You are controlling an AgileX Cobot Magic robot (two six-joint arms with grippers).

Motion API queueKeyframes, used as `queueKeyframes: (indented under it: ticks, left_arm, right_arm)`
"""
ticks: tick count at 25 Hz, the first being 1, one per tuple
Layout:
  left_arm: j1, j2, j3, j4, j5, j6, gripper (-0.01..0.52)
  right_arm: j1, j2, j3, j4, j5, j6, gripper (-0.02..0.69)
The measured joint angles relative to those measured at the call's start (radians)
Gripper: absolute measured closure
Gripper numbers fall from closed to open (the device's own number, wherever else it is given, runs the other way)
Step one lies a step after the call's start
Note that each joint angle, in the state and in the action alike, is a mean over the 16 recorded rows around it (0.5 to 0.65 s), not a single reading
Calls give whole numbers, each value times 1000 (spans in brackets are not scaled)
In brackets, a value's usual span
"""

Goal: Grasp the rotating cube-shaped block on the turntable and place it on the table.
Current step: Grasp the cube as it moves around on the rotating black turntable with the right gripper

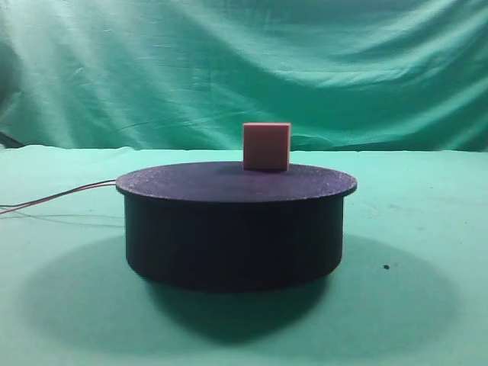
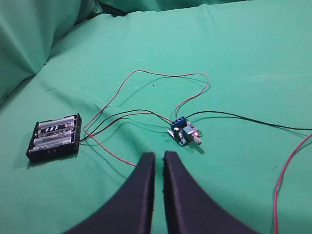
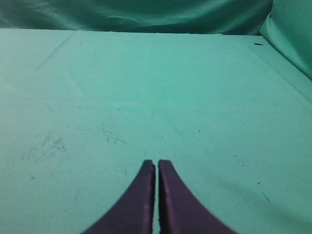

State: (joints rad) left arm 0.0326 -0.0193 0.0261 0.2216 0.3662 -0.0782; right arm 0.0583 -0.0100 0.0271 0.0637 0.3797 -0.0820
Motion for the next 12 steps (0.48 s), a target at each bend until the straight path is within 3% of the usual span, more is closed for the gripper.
queueKeyframes:
  ticks: [12]
  left_arm:
    - [0,0,0,0,0,0,514]
  right_arm:
    - [0,0,1,1,-29,0,665]
